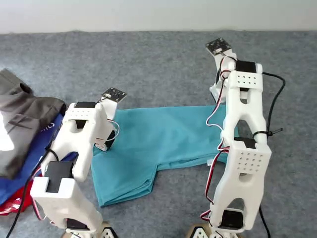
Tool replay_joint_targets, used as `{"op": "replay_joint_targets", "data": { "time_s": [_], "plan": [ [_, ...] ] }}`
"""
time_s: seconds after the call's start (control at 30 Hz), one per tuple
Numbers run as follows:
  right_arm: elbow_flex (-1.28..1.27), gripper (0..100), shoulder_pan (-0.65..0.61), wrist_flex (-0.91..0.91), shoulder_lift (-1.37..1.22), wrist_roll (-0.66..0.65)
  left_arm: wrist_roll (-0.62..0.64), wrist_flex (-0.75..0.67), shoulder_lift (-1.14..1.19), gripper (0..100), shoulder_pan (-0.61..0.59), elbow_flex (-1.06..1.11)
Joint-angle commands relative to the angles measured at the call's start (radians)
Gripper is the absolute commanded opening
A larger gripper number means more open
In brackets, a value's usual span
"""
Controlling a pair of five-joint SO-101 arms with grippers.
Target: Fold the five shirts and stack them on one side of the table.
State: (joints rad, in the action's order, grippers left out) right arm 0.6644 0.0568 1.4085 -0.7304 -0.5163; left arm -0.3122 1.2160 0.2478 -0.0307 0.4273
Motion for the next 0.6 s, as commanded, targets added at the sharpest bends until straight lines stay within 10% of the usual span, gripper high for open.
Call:
{"op": "replay_joint_targets", "data": {
  "time_s": [0.0,0.57],
  "plan": [
    [0.041,0.9,-0.007,0.11,0.053,0.012,-0.009,0.017,-0.028,2,0.0,-0.018],
    [-0.161,0.9,0.033,0.392,0.263,0.1,-0.008,0.232,-0.462,2,-0.009,-0.012]
  ]
}}
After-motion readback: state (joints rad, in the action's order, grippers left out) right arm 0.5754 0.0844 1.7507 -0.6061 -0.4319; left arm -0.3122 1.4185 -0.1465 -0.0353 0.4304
